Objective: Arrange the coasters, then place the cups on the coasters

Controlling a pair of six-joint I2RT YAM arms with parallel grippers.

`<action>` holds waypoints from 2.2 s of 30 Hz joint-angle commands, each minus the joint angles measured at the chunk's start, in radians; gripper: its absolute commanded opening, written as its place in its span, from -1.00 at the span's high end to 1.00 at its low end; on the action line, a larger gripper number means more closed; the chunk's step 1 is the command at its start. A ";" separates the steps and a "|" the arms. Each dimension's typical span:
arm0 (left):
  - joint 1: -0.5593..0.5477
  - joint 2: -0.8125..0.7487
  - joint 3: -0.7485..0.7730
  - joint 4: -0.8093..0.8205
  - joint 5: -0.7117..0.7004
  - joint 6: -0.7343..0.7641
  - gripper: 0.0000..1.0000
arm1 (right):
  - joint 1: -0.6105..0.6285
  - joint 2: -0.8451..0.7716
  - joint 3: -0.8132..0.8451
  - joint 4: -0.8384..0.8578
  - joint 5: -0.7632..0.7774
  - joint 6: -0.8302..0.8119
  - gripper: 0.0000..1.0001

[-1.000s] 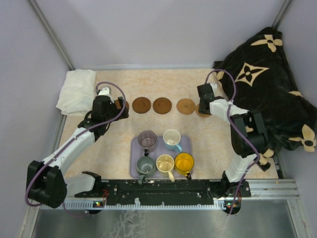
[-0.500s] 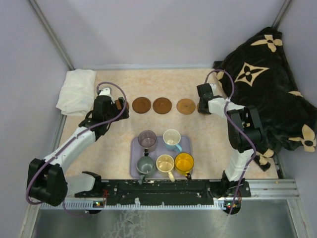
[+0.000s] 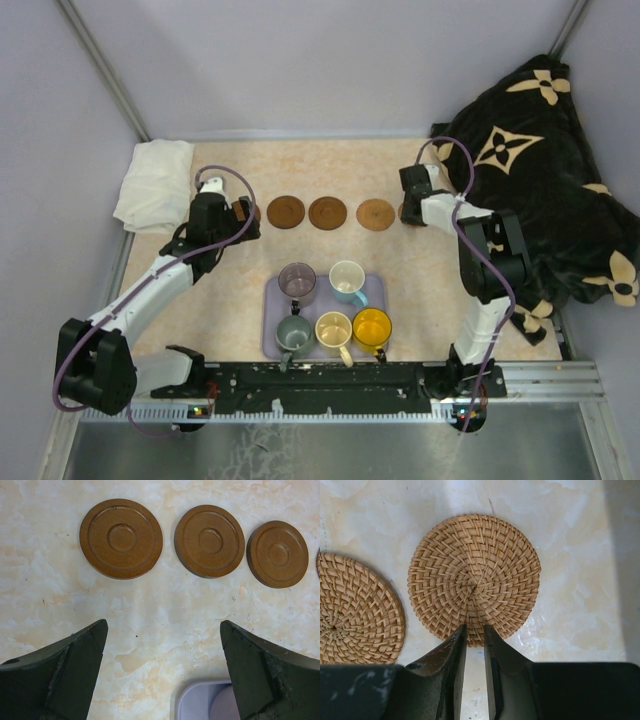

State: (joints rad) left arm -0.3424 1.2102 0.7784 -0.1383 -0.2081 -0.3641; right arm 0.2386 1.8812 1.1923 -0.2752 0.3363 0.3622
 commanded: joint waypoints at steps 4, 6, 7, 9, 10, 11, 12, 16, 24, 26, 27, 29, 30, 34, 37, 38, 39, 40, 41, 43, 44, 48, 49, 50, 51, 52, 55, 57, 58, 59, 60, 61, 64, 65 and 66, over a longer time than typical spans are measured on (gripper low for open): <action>-0.003 0.000 -0.001 0.006 -0.007 0.007 -0.99 | -0.015 -0.032 0.004 -0.005 0.004 0.010 0.55; -0.002 -0.003 -0.001 0.006 -0.007 0.007 -0.99 | -0.015 -0.056 -0.007 0.001 -0.003 0.006 0.53; -0.003 -0.005 -0.001 0.007 -0.007 0.007 -0.99 | -0.015 -0.074 -0.012 0.005 -0.007 0.005 0.51; -0.003 -0.007 -0.001 0.008 -0.007 0.008 -0.99 | -0.015 -0.108 -0.028 0.024 -0.020 -0.001 0.47; -0.003 -0.008 -0.001 0.009 -0.007 0.008 -0.99 | -0.015 -0.124 -0.034 0.029 -0.023 -0.004 0.46; -0.003 -0.010 -0.001 0.010 -0.006 0.008 -0.99 | -0.015 -0.139 -0.038 0.032 -0.026 -0.007 0.45; -0.003 -0.011 0.000 0.010 -0.006 0.009 -0.99 | -0.015 -0.154 -0.041 0.035 -0.029 -0.010 0.44; -0.002 -0.024 0.010 0.013 -0.005 0.012 -0.99 | -0.013 -0.215 -0.043 0.032 -0.040 -0.014 0.42; -0.002 -0.076 0.014 0.004 0.008 0.012 -0.99 | 0.009 -0.437 -0.098 0.016 -0.068 -0.019 0.37; -0.003 -0.094 0.001 0.002 0.009 0.009 -0.99 | 0.018 -0.497 -0.142 0.033 -0.066 -0.023 0.35; -0.003 -0.102 -0.009 0.004 0.008 0.005 -0.99 | 0.020 -0.527 -0.165 0.044 -0.063 -0.024 0.35; -0.002 -0.113 -0.022 0.004 0.009 -0.001 -0.99 | 0.022 -0.582 -0.214 0.065 -0.065 -0.023 0.33; -0.003 -0.118 -0.027 0.003 0.013 -0.004 -0.99 | 0.022 -0.603 -0.231 0.065 -0.073 -0.022 0.33; -0.003 -0.124 -0.038 0.002 0.029 -0.018 -0.99 | 0.044 -0.679 -0.303 0.031 -0.111 0.003 0.35; -0.003 -0.125 -0.046 0.003 0.039 -0.025 -0.99 | 0.098 -0.727 -0.371 0.010 -0.116 0.024 0.49; -0.003 -0.125 -0.050 0.002 0.041 -0.028 -0.99 | 0.122 -0.742 -0.392 0.001 -0.117 0.034 0.53; -0.003 -0.126 -0.053 0.000 0.043 -0.030 -0.99 | 0.145 -0.754 -0.418 -0.004 -0.121 0.046 0.54; -0.003 -0.127 -0.058 -0.001 0.044 -0.032 -0.99 | 0.165 -0.766 -0.444 -0.005 -0.130 0.060 0.55; -0.003 -0.129 -0.064 0.000 0.043 -0.033 -0.99 | 0.184 -0.778 -0.474 0.000 -0.141 0.076 0.56; -0.002 -0.134 -0.080 0.004 0.037 -0.035 -0.99 | 0.213 -0.793 -0.530 0.030 -0.164 0.101 0.57; -0.003 -0.137 -0.088 0.007 0.034 -0.037 -0.99 | 0.223 -0.793 -0.556 0.044 -0.177 0.109 0.57; -0.003 -0.140 -0.102 0.010 0.045 -0.043 -0.99 | 0.235 -0.769 -0.611 0.097 -0.228 0.129 0.60; -0.003 -0.140 -0.102 0.010 0.050 -0.044 -0.99 | 0.236 -0.757 -0.619 0.113 -0.240 0.129 0.60; -0.002 -0.140 -0.103 0.011 0.055 -0.047 -0.99 | 0.235 -0.744 -0.624 0.132 -0.249 0.130 0.60; -0.003 -0.140 -0.104 0.011 0.058 -0.048 -0.99 | 0.235 -0.729 -0.626 0.150 -0.258 0.129 0.60; -0.002 -0.140 -0.104 0.012 0.059 -0.048 -0.99 | 0.236 -0.710 -0.624 0.170 -0.265 0.128 0.60; -0.004 -0.143 -0.108 0.012 0.061 -0.053 -0.99 | 0.236 -0.637 -0.586 0.211 -0.282 0.124 0.60; -0.004 -0.147 -0.109 0.010 0.062 -0.053 -0.99 | 0.235 -0.577 -0.544 0.222 -0.295 0.120 0.62; -0.004 -0.147 -0.110 0.010 0.062 -0.053 -0.99 | 0.237 -0.550 -0.525 0.227 -0.303 0.119 0.62; -0.004 -0.147 -0.111 0.010 0.060 -0.053 -1.00 | 0.239 -0.522 -0.505 0.233 -0.308 0.117 0.63; -0.004 -0.147 -0.111 0.007 0.056 -0.052 -0.99 | 0.244 -0.499 -0.486 0.238 -0.307 0.115 0.63; -0.004 -0.147 -0.112 0.006 0.054 -0.052 -0.99 | 0.250 -0.474 -0.468 0.241 -0.307 0.112 0.63; -0.004 -0.143 -0.113 0.005 0.045 -0.050 -0.99 | 0.272 -0.408 -0.420 0.242 -0.293 0.102 0.64; -0.004 -0.140 -0.112 0.008 0.043 -0.050 -0.99 | 0.280 -0.391 -0.408 0.245 -0.289 0.099 0.64; -0.004 -0.136 -0.113 0.010 0.042 -0.051 -0.99 | 0.287 -0.375 -0.396 0.247 -0.286 0.096 0.64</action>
State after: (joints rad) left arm -0.3424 1.0824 0.6716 -0.1417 -0.1635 -0.4088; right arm 0.4938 1.4593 0.7193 -0.0891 0.0479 0.4732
